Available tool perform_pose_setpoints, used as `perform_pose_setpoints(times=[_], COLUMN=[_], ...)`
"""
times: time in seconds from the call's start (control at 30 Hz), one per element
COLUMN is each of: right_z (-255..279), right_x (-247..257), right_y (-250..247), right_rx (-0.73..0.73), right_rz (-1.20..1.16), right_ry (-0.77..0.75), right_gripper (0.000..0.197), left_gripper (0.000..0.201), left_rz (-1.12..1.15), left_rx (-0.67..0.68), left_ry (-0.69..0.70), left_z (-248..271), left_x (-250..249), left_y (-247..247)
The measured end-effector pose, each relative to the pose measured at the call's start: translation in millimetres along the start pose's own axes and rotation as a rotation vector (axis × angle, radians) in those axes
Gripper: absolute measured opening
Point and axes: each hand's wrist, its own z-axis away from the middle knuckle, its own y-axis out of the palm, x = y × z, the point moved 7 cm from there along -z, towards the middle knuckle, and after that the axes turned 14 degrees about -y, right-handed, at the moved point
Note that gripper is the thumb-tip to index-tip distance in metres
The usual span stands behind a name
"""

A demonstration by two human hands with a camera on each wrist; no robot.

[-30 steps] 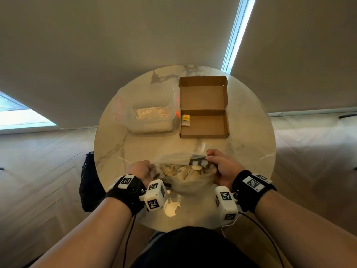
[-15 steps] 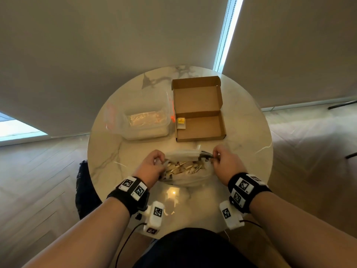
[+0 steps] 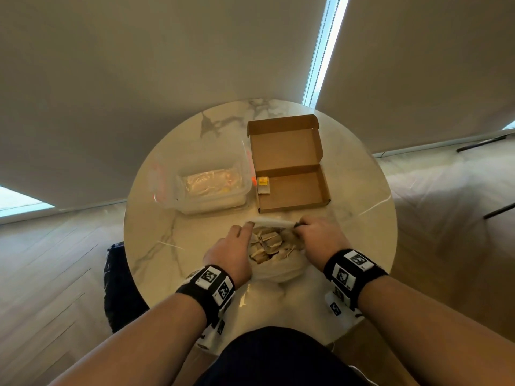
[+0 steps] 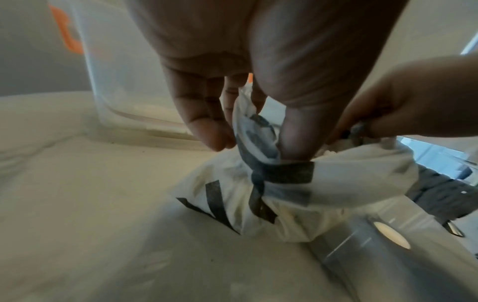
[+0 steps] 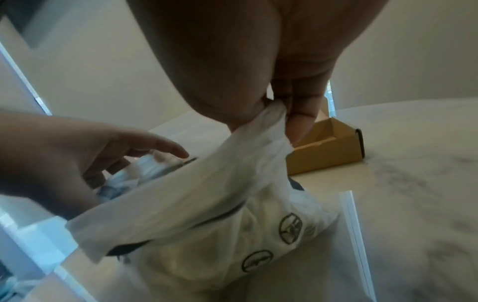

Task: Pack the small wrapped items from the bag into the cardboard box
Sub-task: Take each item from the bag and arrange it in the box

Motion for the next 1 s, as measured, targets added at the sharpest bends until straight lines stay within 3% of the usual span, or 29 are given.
perform_pose_setpoints(times=[0.13,0.33,0.53,0.6,0.7,0.77,0.9,1.0], right_z=[0.0,7.6,20.2,16.4,0.9,-18.3,-48.5,-52.4], right_x=[-9.5,-12.1,-26.4,-15.8,33.0,60.9,54.1,48.5], right_y=[-3.5,2.6,14.0,-1.8,-28.1,-21.2,9.4,16.2], right_rx=[-0.128,-0.086,-0.033,-0.143,-0.327,-0.226,0.098,0.225], right_rz=[-0.261,-0.350,-0.201,-0.059,0.064,0.037,0.003,0.096], right_ry=[0.241,0.173,0.261,0.218,-0.060,-0.167,0.036,0.100], right_gripper=[0.041,0.062,0.056,0.042,0.023,0.028,0.065,0.063], left_gripper=[0.094,0.093,0.105,0.109,0.108,0.106,0.109,0.109], left_rz=[0.001,0.019,-0.039,0.004,0.103,0.169,0.202,0.190], left_rx=[0.034,0.052,0.147,0.167,0.157,0.168,0.169,0.186], left_ry=[0.062,0.084,0.159,0.172,0.214,0.238,0.232,0.236], left_z=[-4.3,-11.1,-11.3,-10.4,-10.8,-10.1,-8.7,-7.9], left_x=[0.3,9.7,1.4,-2.4,-5.3,-5.4,0.2,2.5], left_y=[-0.2,-7.6,-1.6,-0.8,-4.5,-6.6,-11.6,-10.5])
